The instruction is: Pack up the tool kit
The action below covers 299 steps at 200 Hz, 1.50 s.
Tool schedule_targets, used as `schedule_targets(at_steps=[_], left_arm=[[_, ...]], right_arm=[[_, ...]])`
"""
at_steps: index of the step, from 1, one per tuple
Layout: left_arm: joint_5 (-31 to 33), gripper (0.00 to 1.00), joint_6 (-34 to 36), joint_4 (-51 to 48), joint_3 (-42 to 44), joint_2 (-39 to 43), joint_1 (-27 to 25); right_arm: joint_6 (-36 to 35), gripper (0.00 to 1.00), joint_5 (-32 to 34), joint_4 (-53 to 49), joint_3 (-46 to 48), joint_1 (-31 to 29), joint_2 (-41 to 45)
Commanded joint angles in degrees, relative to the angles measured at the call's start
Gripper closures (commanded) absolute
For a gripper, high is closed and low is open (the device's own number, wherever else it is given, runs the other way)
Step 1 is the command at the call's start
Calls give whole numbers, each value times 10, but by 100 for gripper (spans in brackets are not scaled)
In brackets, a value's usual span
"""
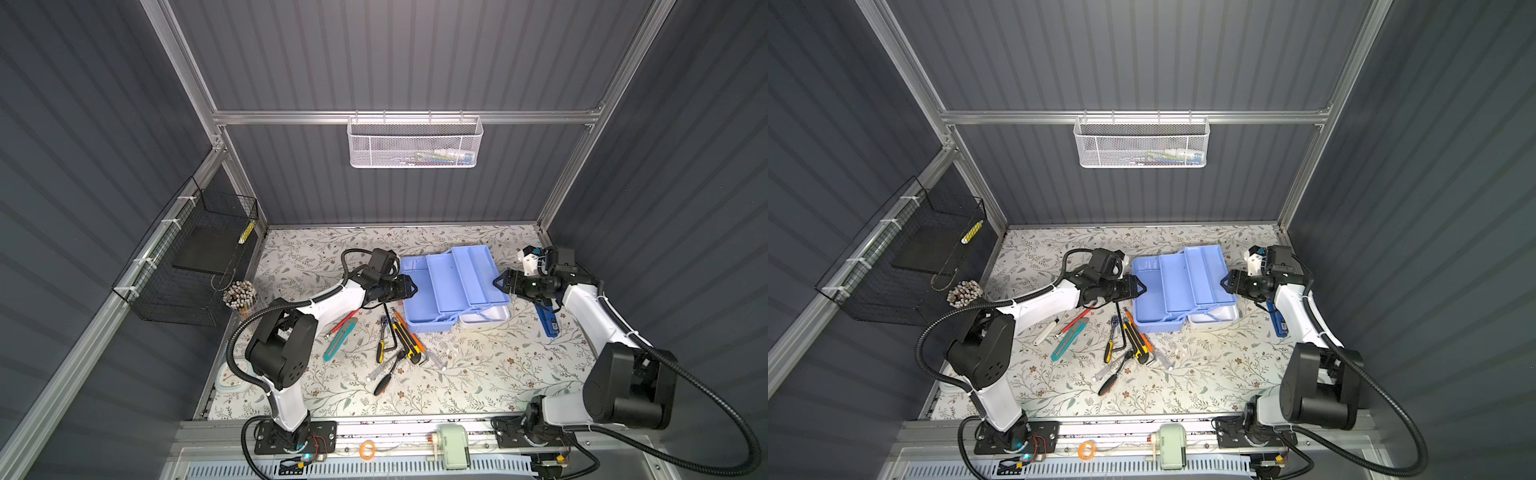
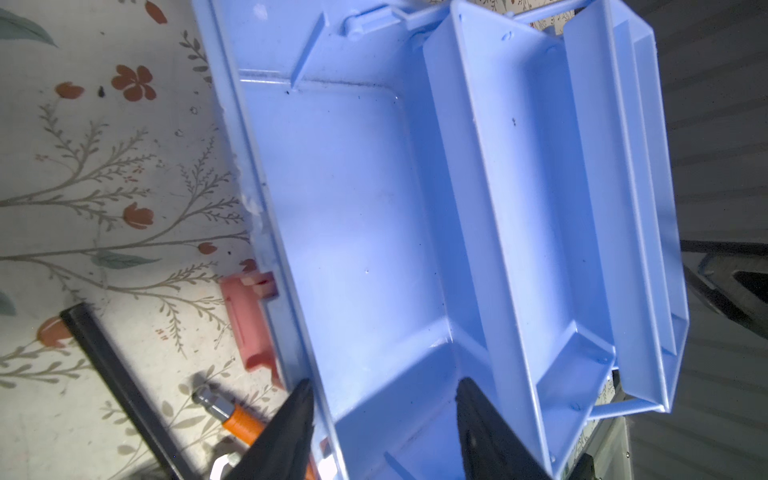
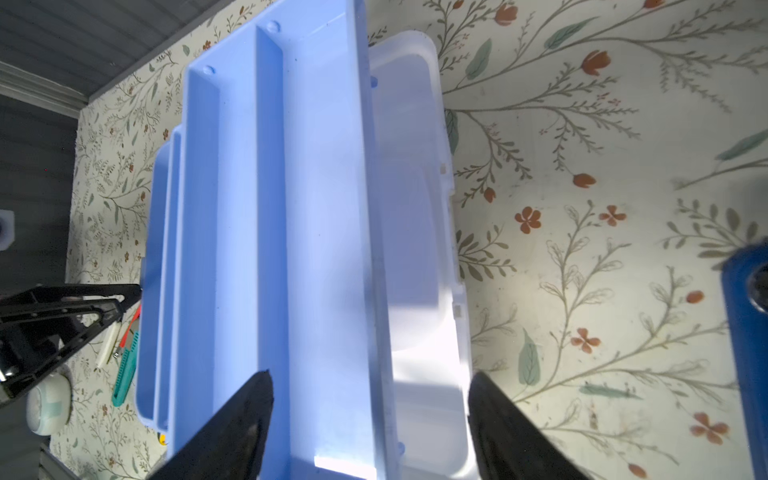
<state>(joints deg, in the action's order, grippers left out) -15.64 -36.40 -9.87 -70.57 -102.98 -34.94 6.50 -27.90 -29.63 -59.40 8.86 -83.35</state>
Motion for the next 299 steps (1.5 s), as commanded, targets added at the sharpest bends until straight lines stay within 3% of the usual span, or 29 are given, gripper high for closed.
schedule_targets(at_steps=[1,69,120,193,245,299], left_arm=[[2,43,-1,-47,-9,-7,0],[-10,43,-5,-32,-22,-17,0],[-20,42,-10,-23,-24,-21,0],[-18,41,-8,-36,-24,-10,0],[22,40,12,-74,-8,15,0],[2,42,14,-68,-8,-1,-11]], right_arm=[[-4,33,-1,-6,-26,1,-31],[-24,58,36,-12,-68,6,-62],[-36,67,34,-29,-97,20,-92],[-21,54,27,-32,-86,19,-47],[-7,45,12,-43,-84,7,-16],[-7,45,19,-41,-74,-11,-37]])
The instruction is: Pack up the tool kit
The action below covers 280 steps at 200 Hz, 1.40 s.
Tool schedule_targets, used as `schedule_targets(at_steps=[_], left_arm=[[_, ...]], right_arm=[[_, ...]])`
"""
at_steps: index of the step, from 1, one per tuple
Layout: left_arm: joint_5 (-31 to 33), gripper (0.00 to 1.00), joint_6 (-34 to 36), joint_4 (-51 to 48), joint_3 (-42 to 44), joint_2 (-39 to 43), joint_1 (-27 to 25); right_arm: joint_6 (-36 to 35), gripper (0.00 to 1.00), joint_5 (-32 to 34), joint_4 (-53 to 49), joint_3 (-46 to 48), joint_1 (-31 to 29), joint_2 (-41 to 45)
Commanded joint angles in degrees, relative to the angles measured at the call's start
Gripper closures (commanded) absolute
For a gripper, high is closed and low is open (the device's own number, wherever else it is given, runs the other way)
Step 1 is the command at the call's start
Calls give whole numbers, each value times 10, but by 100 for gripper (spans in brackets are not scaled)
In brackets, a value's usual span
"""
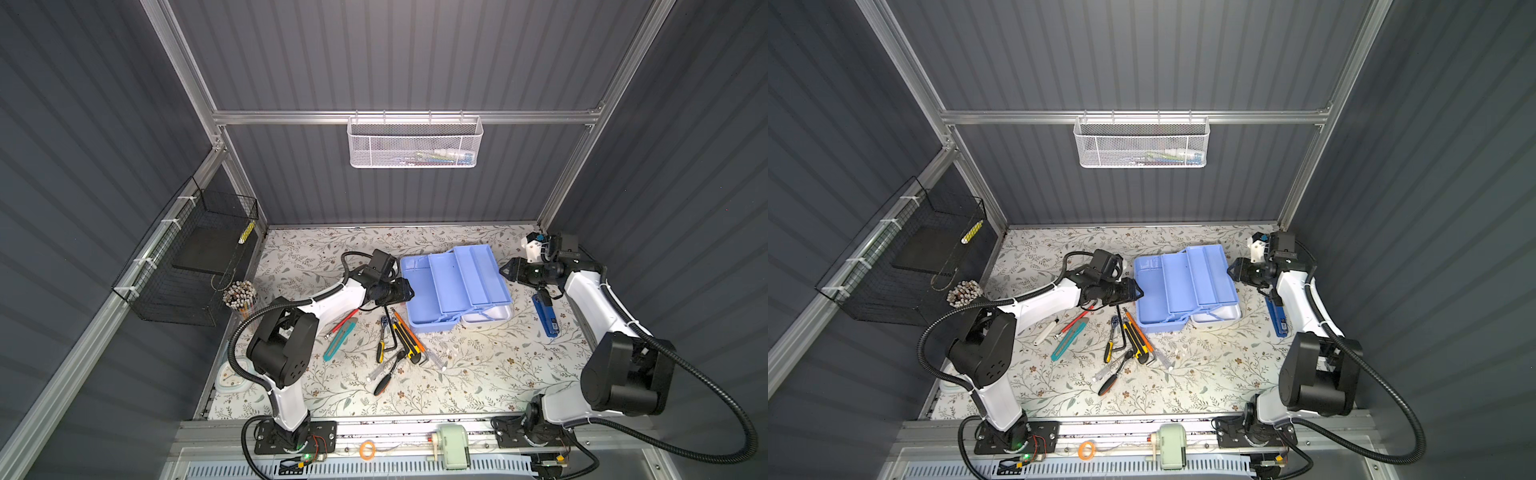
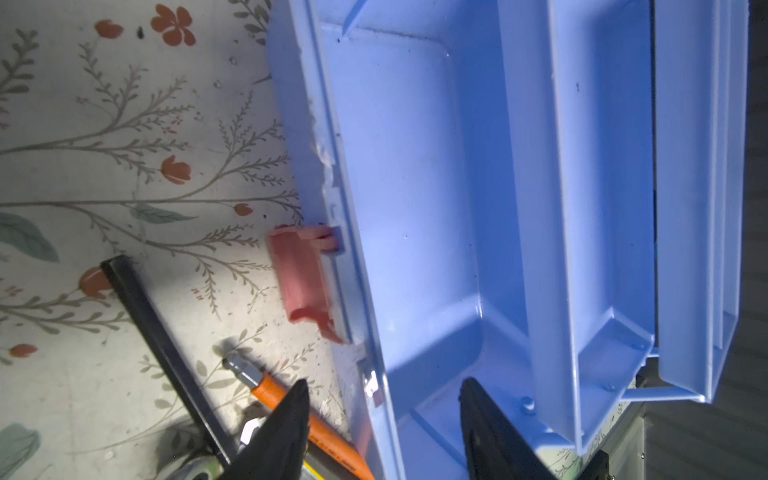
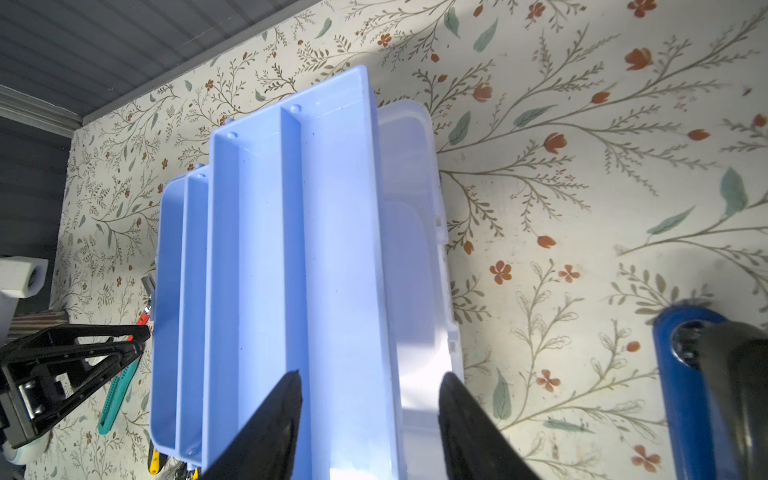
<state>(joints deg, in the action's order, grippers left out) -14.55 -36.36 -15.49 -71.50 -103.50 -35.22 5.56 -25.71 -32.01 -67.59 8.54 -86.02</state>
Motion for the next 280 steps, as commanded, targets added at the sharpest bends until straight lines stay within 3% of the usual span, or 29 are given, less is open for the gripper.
schedule_targets(at_steps=[1,35,102,152,178,214,268,280], left_arm=[[-9,42,14,-11,1,4,-9],[-21,43,8,-6,-19,-24,-28],[-30,42,-14,21,-18,-47,-42],[-61,41,-26,47,-71,-88,-63],[-75,41,-31,59,-90,-109,-68],[-70,38,-24,58,-128,-119,-68],[-48,25,-11,51,-75,-70,-52],[-18,20,-6,50,-58,-51,-50]], right_arm=[[3,45,-3,-17,8,-7,-11],[4,41,12,-23,-2,-8,-26],[28,19,35,-30,-5,-7,8],[42,15,56,-38,8,-7,70],[43,16,57,-50,16,-7,98],[45,26,42,-41,54,-28,160],[49,34,118,-43,118,-186,258],[53,35,134,-51,129,-216,268]])
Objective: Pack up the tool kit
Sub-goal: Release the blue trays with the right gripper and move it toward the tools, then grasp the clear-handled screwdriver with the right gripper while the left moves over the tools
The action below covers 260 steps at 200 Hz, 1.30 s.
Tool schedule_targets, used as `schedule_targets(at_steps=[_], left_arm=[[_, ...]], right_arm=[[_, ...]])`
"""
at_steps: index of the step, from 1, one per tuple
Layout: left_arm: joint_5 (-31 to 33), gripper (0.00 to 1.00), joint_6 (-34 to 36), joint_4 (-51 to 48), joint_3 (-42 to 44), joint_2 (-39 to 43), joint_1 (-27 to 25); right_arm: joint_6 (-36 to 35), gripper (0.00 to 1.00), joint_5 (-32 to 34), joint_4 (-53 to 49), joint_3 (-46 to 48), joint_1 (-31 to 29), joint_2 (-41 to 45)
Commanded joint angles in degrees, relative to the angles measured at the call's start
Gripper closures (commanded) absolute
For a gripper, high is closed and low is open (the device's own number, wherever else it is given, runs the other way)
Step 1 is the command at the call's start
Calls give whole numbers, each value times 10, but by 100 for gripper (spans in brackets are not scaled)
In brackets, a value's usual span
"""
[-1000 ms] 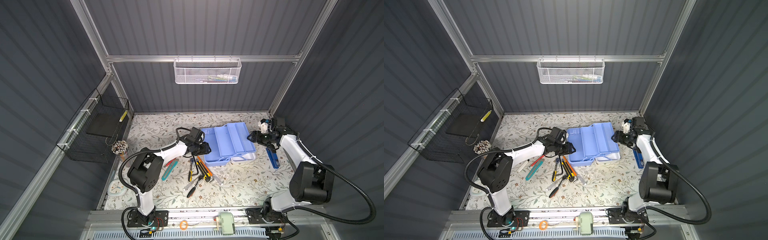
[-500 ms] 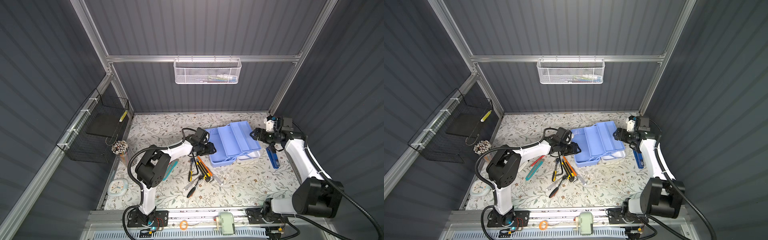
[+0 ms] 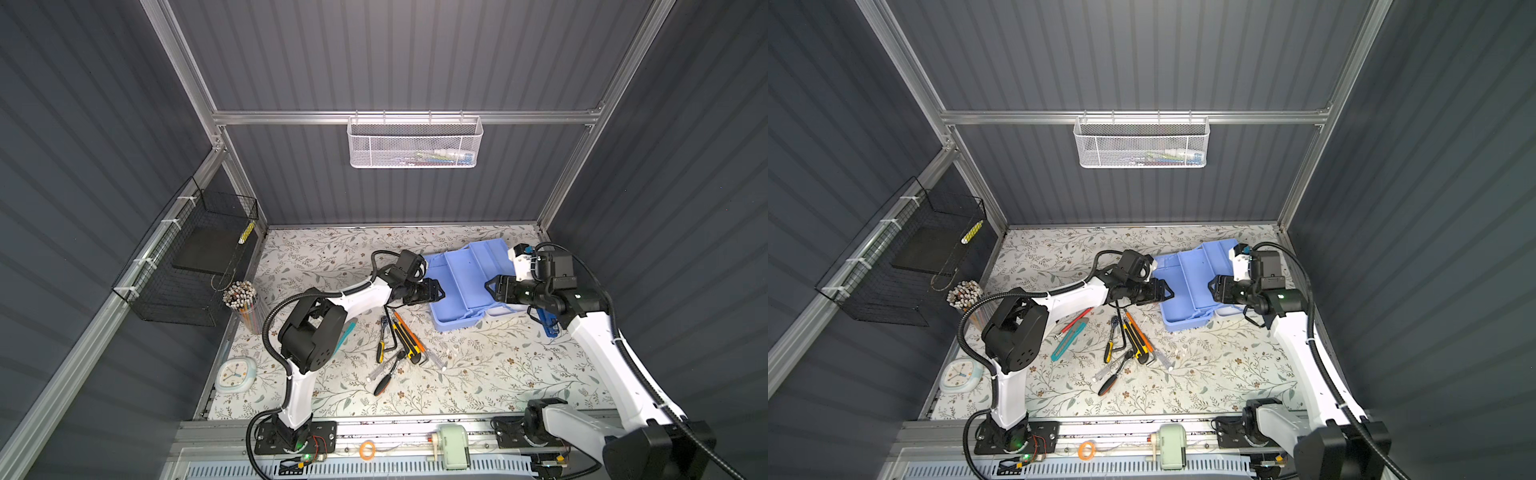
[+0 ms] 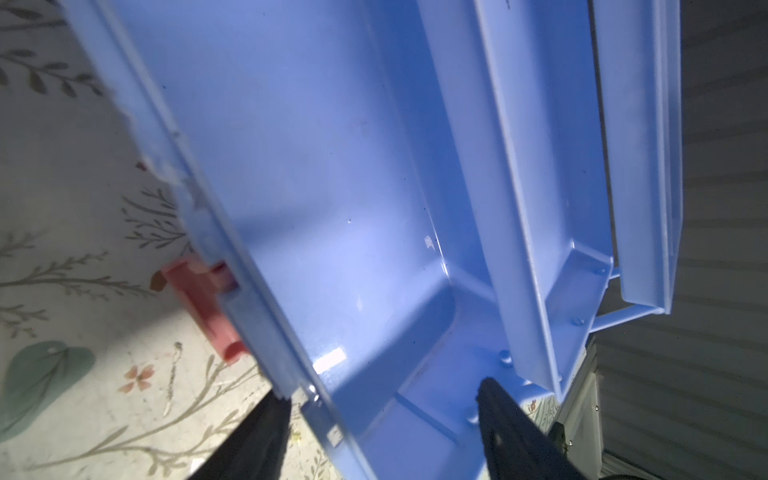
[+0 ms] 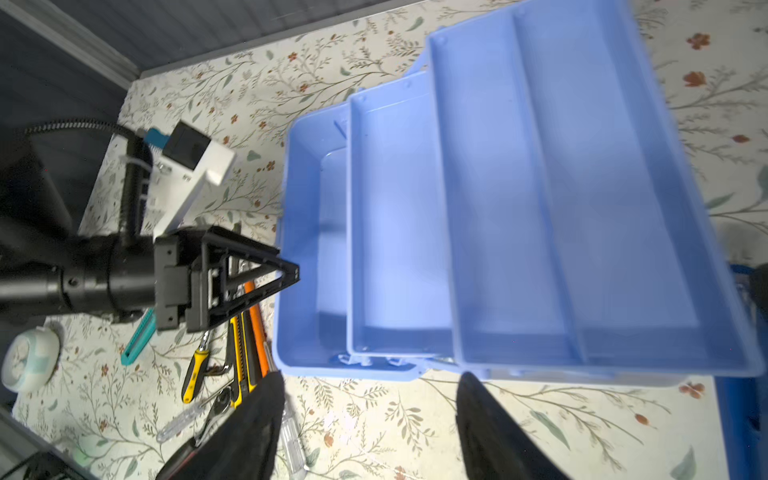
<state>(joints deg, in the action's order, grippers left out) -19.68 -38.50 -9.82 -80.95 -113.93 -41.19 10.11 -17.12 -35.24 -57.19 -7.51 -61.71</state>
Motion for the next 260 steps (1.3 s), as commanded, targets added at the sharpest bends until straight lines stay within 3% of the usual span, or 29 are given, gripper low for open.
schedule_targets(at_steps=[1,36,73,120,170,260], left_arm=[[35,19,16,-6,38,56,10],[81,0,38,-12,77,104,15],[108,0,54,-22,100,134,27],[142,0,51,-27,140,176,49],[160,0,51,-44,172,211,67],[178,0,54,-56,197,247,73]], right_arm=[[8,36,49,-19,26,-59,25],[54,41,107,-34,60,-177,34],[107,44,165,-19,97,-303,26],[142,48,192,23,146,-403,-43],[140,52,196,61,146,-458,-137],[128,60,221,60,119,-464,-253]])
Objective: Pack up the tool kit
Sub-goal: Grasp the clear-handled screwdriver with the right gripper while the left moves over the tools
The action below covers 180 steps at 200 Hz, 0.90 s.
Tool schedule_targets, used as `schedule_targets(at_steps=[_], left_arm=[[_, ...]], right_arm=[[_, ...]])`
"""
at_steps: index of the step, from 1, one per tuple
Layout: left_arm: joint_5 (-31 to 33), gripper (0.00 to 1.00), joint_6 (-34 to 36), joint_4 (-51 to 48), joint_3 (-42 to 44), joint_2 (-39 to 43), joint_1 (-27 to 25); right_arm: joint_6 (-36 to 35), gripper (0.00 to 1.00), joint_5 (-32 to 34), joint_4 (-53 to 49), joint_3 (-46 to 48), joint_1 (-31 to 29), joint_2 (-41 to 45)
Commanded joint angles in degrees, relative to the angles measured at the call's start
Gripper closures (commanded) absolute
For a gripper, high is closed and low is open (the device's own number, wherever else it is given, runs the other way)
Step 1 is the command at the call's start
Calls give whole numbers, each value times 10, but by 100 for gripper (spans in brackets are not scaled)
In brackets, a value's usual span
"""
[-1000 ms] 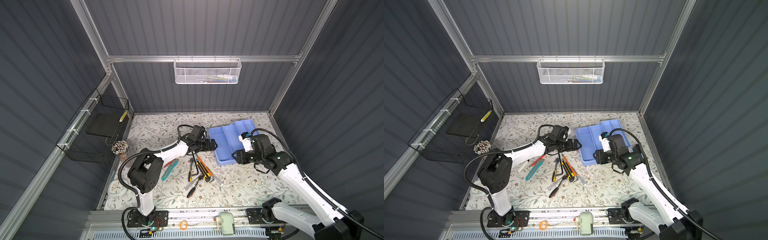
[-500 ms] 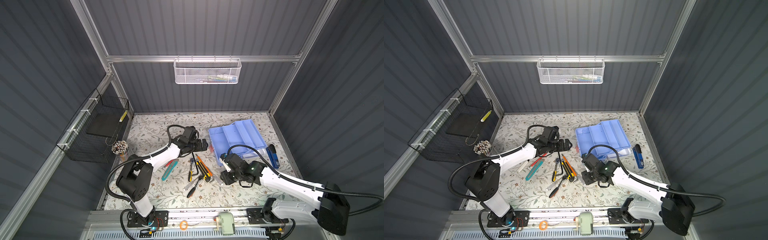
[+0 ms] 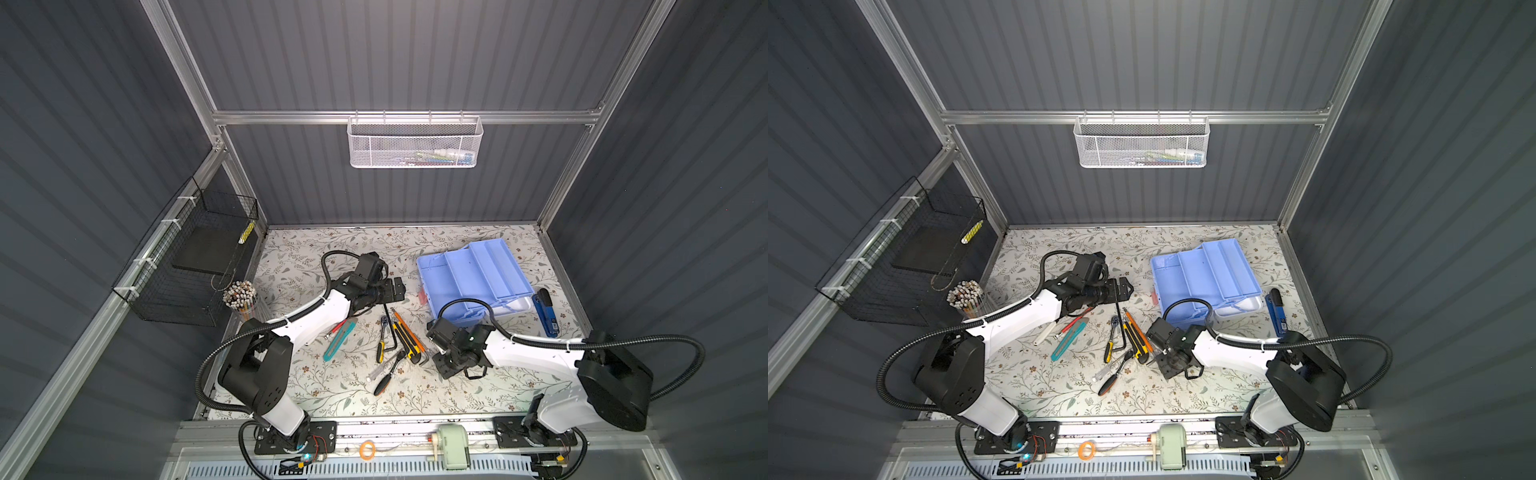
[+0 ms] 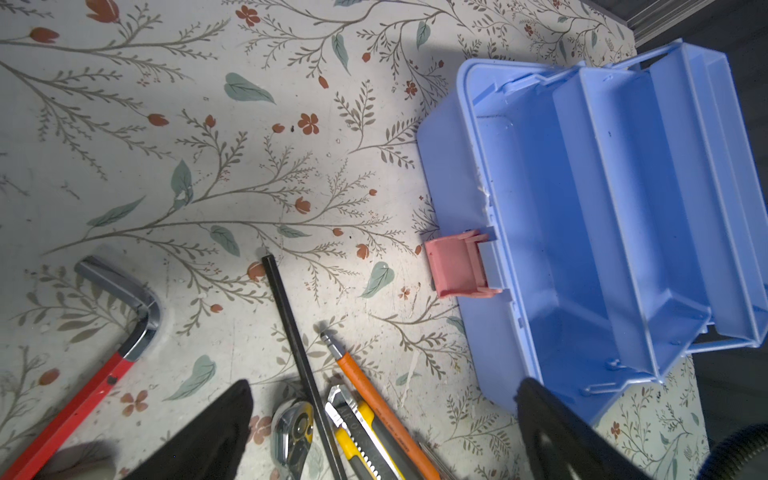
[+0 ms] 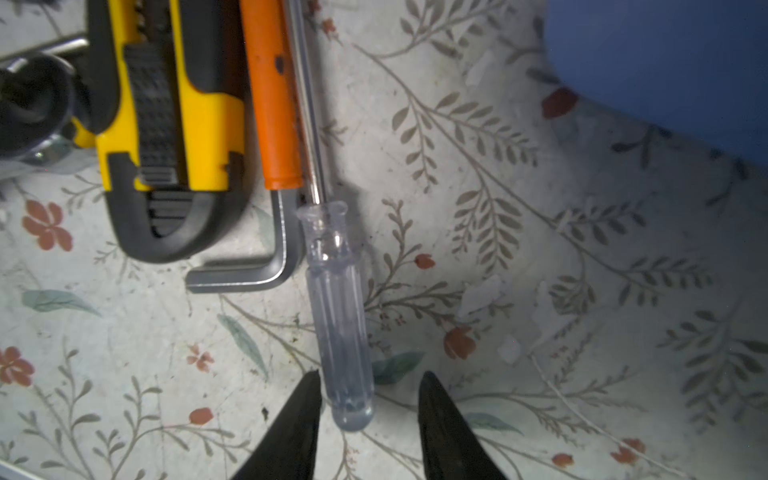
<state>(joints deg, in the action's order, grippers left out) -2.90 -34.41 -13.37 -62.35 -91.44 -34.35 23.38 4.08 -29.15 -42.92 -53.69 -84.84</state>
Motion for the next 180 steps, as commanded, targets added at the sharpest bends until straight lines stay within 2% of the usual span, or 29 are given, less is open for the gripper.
schedule_targets(at_steps=[1,53,111,180], left_arm=[[11,0,13,-21,12,22,4],[25,0,17,-33,24,41,5],[42,0,29,-46,43,73,6],[54,0,75,-94,50,96,6]], right_arm=[[-4,60,9,-1,-24,-2,-22],[-14,71,11,-6,-36,-2,-52],[-21,85,-8,23,-20,3,-43],[-25,87,-16,29,-28,35,78]])
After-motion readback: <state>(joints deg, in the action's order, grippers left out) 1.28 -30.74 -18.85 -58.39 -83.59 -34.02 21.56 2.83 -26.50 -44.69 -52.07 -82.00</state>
